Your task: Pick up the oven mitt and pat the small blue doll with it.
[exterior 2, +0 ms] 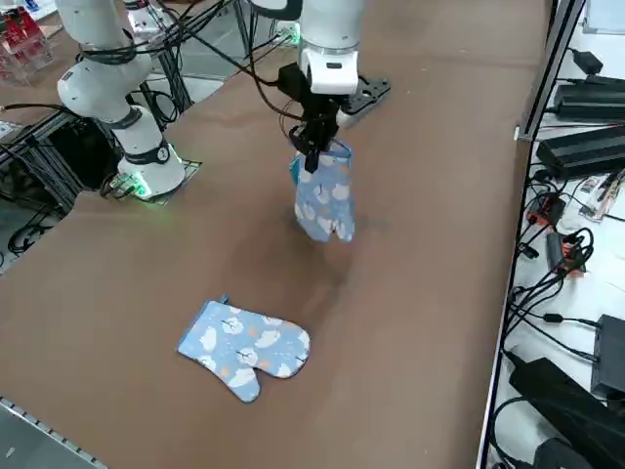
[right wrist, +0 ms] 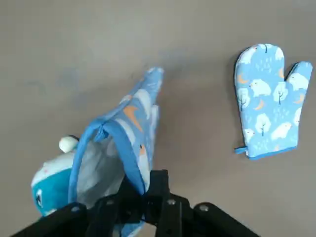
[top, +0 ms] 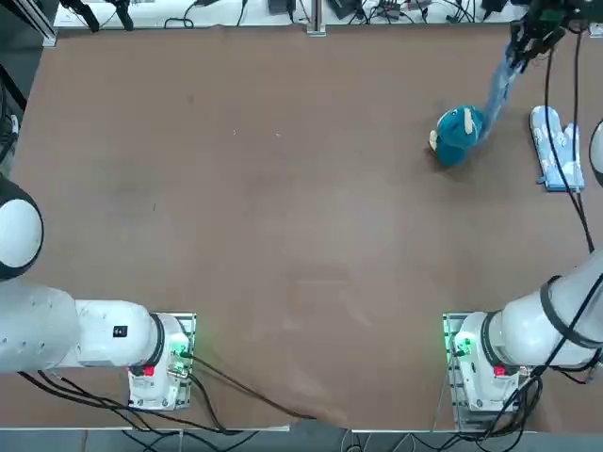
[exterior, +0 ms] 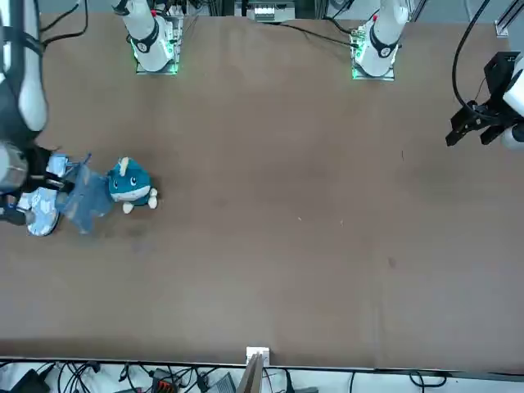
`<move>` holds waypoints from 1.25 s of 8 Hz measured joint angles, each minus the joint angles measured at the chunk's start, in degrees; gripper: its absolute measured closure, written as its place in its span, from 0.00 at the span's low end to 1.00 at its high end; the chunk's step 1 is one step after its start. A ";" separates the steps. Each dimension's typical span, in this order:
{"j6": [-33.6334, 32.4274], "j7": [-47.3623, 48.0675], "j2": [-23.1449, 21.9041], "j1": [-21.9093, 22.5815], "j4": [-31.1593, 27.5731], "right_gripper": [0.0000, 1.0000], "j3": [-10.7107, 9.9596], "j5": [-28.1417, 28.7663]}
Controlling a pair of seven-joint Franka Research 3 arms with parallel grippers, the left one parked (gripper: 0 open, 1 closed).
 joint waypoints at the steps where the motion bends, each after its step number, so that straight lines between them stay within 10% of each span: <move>1: -3.09 -2.22 -0.23 -0.33 0.42 0.96 0.00 0.00; 10: -1.24 -0.80 0.76 0.47 0.65 0.96 0.77 7.15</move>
